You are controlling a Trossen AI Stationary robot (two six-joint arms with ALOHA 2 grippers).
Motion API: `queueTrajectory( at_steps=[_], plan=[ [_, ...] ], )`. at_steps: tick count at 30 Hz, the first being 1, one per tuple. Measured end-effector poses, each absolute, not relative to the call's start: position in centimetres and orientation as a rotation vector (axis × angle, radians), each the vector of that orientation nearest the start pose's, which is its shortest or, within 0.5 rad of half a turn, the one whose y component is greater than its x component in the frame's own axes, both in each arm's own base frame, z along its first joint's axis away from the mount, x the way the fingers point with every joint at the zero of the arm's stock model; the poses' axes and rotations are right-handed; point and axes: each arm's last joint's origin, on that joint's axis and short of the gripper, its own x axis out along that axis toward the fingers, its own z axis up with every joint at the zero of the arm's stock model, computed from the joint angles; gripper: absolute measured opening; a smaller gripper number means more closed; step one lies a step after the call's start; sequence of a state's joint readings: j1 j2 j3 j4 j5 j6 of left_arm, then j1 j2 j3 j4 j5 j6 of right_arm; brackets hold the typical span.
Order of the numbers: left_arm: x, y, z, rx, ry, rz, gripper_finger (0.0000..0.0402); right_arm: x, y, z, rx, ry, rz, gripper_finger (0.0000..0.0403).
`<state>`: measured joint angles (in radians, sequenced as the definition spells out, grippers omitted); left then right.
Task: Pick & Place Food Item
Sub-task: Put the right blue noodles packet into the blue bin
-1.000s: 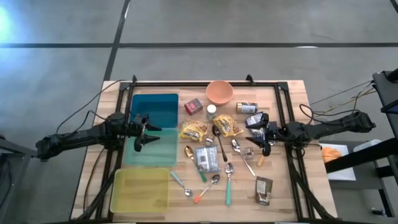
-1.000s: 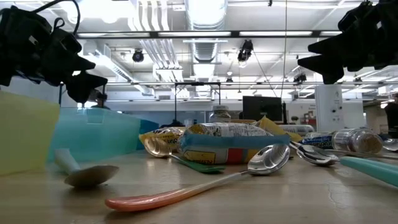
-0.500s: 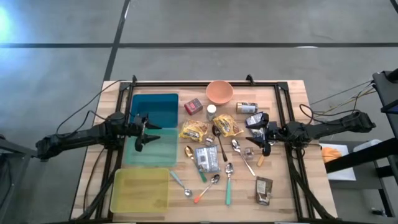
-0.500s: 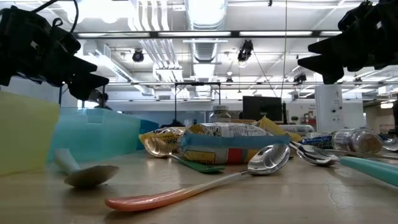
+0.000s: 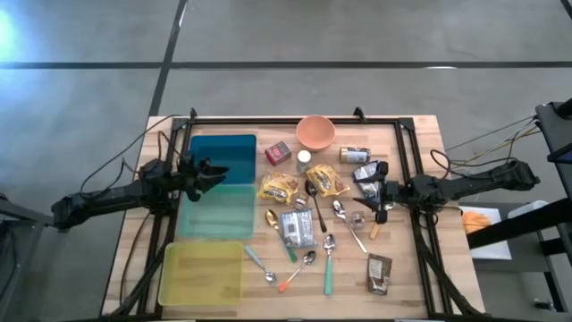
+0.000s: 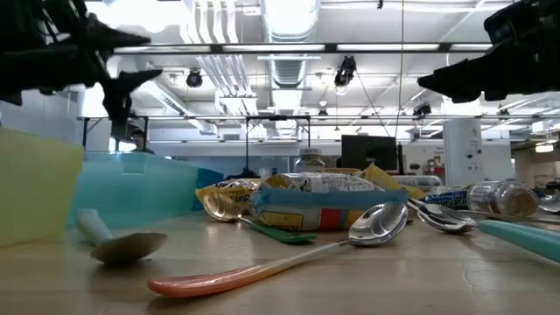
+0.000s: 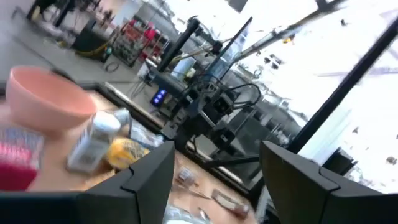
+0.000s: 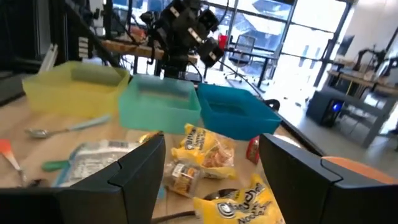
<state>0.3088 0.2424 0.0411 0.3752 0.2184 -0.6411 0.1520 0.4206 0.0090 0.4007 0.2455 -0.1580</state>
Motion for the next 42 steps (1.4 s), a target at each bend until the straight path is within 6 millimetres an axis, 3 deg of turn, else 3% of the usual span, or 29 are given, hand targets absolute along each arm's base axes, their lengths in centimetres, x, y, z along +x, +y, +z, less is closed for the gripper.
queueTrajectory(
  at_steps=[2,8,11,17,22,27,33,42],
  plan=[
    [10.7,2.7,20.9,-0.529,-0.222,0.026,0.0241,12.3,1.1,17.2,-0.140,-0.028,-0.102,0.0258],
    [11.6,3.0,23.8,-0.511,-0.067,0.078,0.0241,11.8,0.7,19.8,0.442,-0.345,-0.152,0.0258],
    [12.4,3.3,25.0,-0.543,0.024,0.104,0.0241,11.6,0.5,20.7,0.538,-0.418,-0.119,0.0258],
    [14.0,3.9,28.4,-0.650,0.046,0.108,0.0241,12.5,0.0,23.2,0.604,-0.281,-0.125,0.0258],
    [14.5,4.0,30.5,-0.606,0.033,0.086,0.0241,12.0,-1.0,25.6,0.658,0.048,-0.268,0.0258],
    [14.3,3.9,30.9,-0.556,0.026,0.086,0.0241,10.6,-1.8,28.2,0.681,0.230,-0.433,0.0258],
    [14.4,3.9,29.6,-0.640,0.085,0.091,0.0241,10.2,-2.0,30.8,0.706,0.214,-0.449,0.0258],
    [14.9,4.1,28.2,-0.835,0.137,0.133,0.0241,11.4,-2.1,31.2,0.672,0.245,-0.457,0.0258]
  ],
)
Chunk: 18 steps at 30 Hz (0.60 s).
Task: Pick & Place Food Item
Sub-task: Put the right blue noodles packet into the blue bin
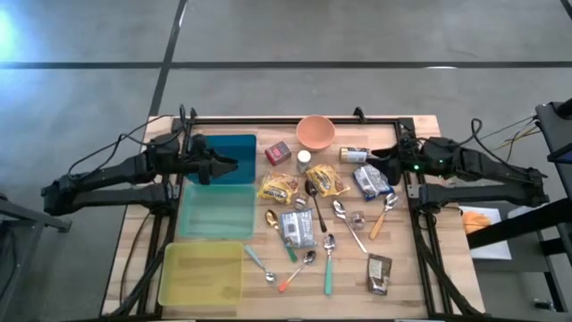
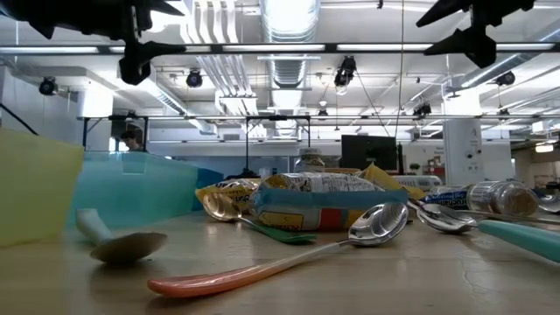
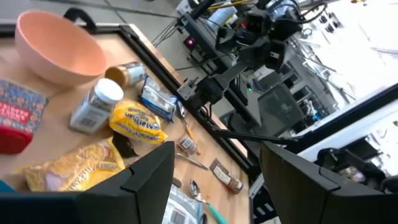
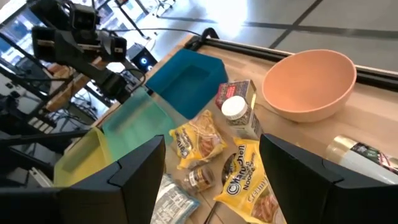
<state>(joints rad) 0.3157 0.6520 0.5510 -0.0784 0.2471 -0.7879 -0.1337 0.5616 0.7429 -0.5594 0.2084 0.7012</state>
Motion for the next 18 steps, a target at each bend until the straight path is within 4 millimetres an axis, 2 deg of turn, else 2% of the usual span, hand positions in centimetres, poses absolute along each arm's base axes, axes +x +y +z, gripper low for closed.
queueTrajectory(
  at_steps=[9,18],
  plan=[
    [15.0,4.1,28.1,-0.844,0.141,0.127,0.0241,13.4,-2.4,30.3,0.656,0.327,-0.473,0.0258],
    [15.0,4.1,28.1,-0.877,0.140,0.130,0.0241,15.9,-2.6,28.6,0.490,0.498,-0.446,0.0258]
  ],
)
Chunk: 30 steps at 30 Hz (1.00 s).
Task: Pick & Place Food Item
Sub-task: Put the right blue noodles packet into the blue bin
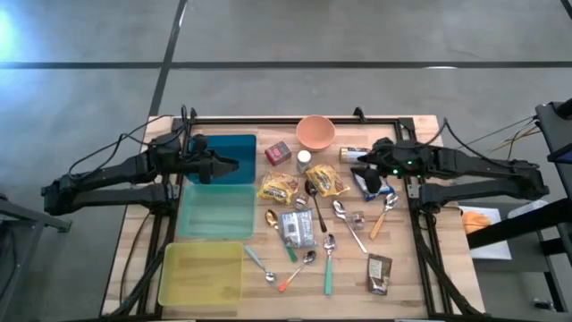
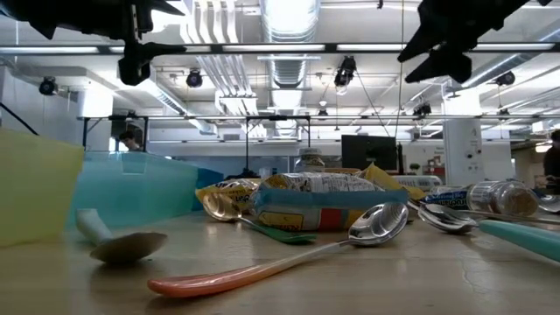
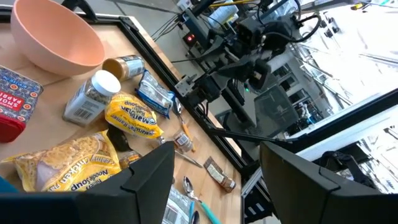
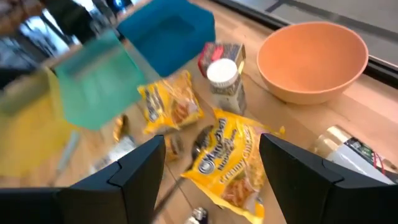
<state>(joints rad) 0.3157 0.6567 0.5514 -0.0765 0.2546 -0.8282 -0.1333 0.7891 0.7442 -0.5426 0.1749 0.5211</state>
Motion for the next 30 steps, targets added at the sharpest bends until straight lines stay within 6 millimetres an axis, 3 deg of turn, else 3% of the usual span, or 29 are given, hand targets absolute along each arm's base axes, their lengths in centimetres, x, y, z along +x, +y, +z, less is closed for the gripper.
queueTrajectory(
  at_steps=[9,13,19,25,30],
  plan=[
    [15.0,4.1,28.1,-0.964,0.145,0.124,0.0241,18.5,-3.1,26.1,0.464,0.663,-0.517,0.0258],
    [15.0,4.0,28.1,-1.021,0.149,0.114,0.0241,17.9,-3.3,25.5,0.517,0.776,-0.731,0.0258],
    [15.2,4.1,28.0,-1.084,0.154,0.129,0.0241,16.6,-3.3,26.3,0.620,0.928,-0.981,0.0258],
    [16.5,4.5,28.3,-1.044,0.190,0.142,0.0241,16.9,-3.3,26.2,0.626,1.084,-1.044,0.0258],
    [17.3,4.8,28.7,-0.992,0.214,0.138,0.0241,17.6,-3.2,24.0,0.605,1.255,-1.026,0.0258]
  ],
)
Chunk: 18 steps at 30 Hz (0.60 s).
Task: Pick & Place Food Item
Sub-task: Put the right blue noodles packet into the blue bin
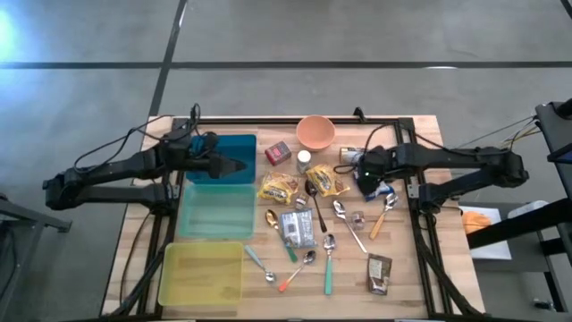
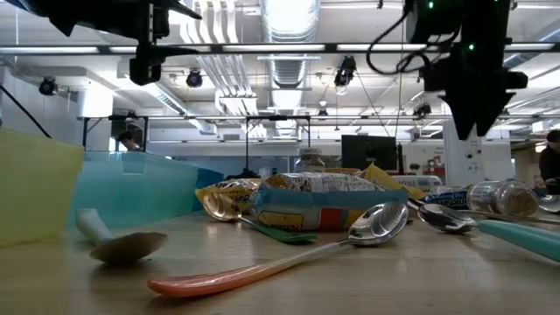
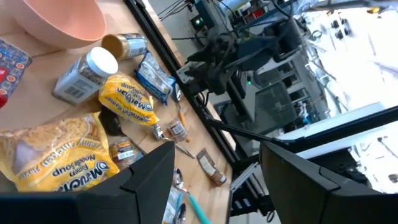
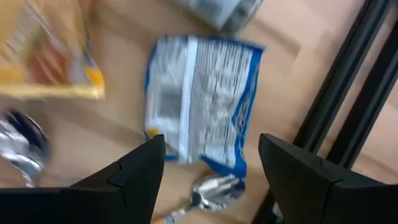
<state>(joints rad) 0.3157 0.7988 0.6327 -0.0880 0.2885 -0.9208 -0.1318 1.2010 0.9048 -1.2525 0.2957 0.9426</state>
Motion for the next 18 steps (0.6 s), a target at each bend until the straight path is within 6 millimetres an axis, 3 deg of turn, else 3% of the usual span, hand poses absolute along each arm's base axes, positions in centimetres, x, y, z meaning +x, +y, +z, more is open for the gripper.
queueTrajectory(
  at_steps=[8,18],
  plan=[
    [17.3,4.7,28.6,-0.978,0.276,0.150,0.0241,17.4,-2.5,20.7,0.574,1.413,-1.031,0.0258],
    [17.4,4.8,28.5,-0.974,0.275,0.157,0.0241,17.8,-2.2,18.3,0.655,1.361,-0.990,0.0257]
  ],
)
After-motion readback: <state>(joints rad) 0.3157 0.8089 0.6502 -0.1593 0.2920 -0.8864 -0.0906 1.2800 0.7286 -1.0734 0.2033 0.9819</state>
